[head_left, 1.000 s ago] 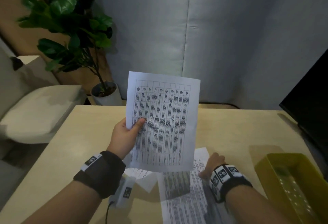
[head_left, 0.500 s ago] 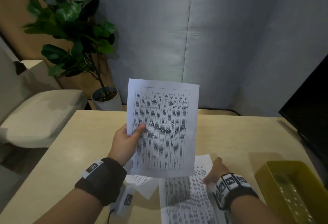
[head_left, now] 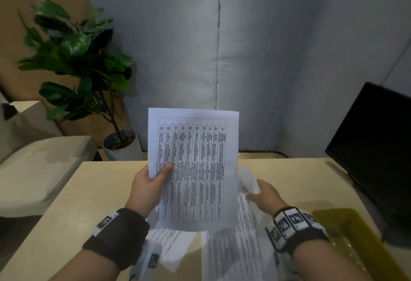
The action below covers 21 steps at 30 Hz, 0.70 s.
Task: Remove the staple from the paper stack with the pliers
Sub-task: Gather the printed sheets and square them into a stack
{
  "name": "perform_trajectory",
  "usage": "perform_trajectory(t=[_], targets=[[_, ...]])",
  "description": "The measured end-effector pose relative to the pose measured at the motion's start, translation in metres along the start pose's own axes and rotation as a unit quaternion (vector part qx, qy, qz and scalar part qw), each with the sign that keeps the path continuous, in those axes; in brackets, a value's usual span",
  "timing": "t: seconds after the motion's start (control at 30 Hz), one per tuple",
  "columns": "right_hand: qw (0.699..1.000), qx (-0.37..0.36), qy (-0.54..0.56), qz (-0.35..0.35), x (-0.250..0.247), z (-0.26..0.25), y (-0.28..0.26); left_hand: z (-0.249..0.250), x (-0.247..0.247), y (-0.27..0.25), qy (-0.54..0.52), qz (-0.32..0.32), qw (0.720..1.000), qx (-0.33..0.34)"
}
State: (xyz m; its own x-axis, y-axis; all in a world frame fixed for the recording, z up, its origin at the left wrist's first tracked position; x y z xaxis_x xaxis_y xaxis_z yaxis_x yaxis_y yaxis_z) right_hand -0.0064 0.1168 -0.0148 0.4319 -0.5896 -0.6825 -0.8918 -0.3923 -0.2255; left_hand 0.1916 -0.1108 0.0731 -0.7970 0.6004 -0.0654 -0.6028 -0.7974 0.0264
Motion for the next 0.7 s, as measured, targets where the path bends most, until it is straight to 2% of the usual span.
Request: perform_trajectory(t=[0.1, 0.3, 0.5, 0.7], targets=[[0.994, -0.038, 0.1, 0.012, -0.021, -0.029, -0.005, 0.008, 0.003, 0.002, 0.006, 0.0, 1.0, 0.003], [0.957, -0.083, 0.279, -0.001, -0.05, -0.079, -0.02, 0.025, 0.011, 0.001, -0.002, -0.02, 1.0, 0.015], [0.938, -0.093, 0.334, -0.022, -0.061, -0.105, -0.032, 0.038, 0.01, 0.0, -0.004, -0.003, 0.999, 0.043], [0.93, -0.098, 0.353, -0.007, -0.066, -0.12, -0.04, 0.042, 0.001, 0.002, -0.005, 0.028, 0.998, 0.049]])
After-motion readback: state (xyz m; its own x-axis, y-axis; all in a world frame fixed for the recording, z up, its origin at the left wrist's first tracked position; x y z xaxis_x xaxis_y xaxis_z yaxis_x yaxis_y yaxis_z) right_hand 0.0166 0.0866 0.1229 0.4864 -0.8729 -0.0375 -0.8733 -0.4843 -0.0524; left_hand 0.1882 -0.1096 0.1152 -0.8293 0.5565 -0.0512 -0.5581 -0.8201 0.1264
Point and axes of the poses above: each hand's wrist, its own y-axis towards the middle knuckle, its own x-axis out of the palm, z = x × y, the point moved 4 cm from there along y, towards the middle knuckle, and after that the axes turned 6 degrees about z, right-handed, at the moved point
